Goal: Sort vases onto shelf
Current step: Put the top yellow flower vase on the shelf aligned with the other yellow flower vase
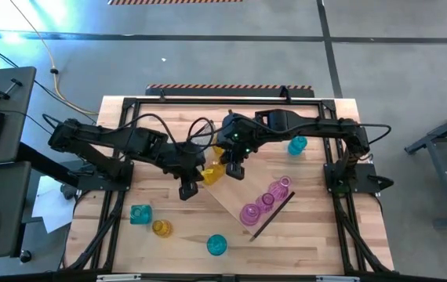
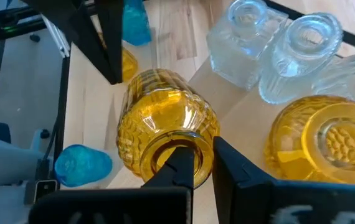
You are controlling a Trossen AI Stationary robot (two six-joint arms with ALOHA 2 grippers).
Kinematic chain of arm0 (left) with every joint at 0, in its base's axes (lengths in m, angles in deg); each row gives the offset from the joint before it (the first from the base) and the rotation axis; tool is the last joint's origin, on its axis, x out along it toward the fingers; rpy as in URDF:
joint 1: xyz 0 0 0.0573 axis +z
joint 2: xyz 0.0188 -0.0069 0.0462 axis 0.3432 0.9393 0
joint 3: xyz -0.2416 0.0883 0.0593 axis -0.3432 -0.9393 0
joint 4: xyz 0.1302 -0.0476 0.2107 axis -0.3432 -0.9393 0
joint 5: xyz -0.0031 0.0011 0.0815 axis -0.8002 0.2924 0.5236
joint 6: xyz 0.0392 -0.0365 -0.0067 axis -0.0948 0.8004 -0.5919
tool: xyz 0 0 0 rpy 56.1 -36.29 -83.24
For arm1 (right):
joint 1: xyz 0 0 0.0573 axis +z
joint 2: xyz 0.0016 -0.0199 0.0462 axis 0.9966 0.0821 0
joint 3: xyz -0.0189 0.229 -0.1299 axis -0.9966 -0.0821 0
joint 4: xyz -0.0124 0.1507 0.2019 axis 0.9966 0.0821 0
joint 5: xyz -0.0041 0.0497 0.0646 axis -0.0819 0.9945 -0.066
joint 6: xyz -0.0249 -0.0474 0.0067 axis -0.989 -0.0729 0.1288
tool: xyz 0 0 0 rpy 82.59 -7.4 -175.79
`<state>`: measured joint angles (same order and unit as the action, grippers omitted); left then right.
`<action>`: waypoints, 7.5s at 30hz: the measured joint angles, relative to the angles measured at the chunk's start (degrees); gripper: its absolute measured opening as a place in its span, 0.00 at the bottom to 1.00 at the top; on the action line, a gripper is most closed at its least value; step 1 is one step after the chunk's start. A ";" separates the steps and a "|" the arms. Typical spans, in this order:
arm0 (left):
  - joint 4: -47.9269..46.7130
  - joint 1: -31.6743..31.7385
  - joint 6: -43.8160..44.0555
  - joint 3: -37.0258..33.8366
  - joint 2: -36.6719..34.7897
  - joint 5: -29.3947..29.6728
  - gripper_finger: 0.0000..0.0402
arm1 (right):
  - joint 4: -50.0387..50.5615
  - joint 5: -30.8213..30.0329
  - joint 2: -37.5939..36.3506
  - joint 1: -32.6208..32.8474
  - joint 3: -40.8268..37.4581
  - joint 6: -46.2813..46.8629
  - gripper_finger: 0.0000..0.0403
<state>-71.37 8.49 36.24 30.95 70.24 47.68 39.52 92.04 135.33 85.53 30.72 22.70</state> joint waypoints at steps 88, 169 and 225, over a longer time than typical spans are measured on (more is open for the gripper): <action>6.79 -1.33 6.34 0.00 8.76 -1.05 0.00 | 26.04 -10.84 2.27 7.77 9.40 -25.44 0.01; 9.08 -1.35 6.71 -0.01 8.81 -1.05 0.00 | 26.89 -2.71 4.97 8.40 16.52 -24.81 0.02; 11.06 -8.78 8.85 -0.04 -8.20 14.71 0.00 | 17.87 6.64 8.33 3.87 10.40 -29.52 0.00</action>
<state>-60.31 -0.29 45.09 30.91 62.04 62.39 57.38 98.68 143.65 89.40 41.12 -6.82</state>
